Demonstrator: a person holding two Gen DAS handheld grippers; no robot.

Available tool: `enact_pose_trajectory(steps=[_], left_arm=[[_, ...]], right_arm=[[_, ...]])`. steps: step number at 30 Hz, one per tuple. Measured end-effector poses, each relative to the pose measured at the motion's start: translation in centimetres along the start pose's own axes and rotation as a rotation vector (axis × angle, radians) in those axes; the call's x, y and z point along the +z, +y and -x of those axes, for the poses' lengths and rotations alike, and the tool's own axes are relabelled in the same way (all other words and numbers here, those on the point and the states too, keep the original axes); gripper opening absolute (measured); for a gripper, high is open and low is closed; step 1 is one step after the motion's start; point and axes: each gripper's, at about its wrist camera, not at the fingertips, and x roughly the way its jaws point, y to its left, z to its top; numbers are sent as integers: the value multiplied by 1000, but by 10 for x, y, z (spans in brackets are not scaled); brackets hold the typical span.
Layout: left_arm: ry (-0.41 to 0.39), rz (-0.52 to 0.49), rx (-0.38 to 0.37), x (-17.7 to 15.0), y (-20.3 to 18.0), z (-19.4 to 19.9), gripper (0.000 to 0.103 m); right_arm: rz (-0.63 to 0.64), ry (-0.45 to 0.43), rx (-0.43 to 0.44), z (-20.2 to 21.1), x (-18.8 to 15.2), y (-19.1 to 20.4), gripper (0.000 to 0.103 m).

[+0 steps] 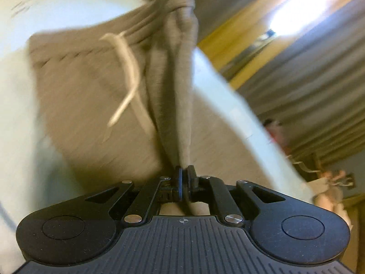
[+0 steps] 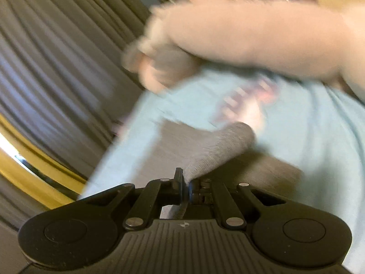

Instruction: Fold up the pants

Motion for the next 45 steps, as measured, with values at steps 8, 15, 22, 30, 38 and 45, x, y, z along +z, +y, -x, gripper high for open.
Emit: enact_pose_trajectory(steps=[8, 15, 22, 30, 38, 45], left_arm=[[-223, -68, 139, 46, 1, 13, 78], [-196, -225, 256, 85, -39, -42, 79], [-147, -170, 237, 106, -28, -57, 12], [-327, -68, -27, 94, 32, 27, 12], [-110, 118, 69, 43, 127, 5, 18], [-162, 179, 123, 61, 127, 40, 58]], right_arm=[[-47, 93, -6, -20, -19, -15, 11], [-33, 105, -22, -34, -19, -9, 23], [4, 87, -67, -38, -15, 3, 5], [-17, -127, 196, 22, 2, 8, 5], [24, 32, -95, -15, -12, -26, 5], [116, 19, -171, -15, -10, -6, 9]])
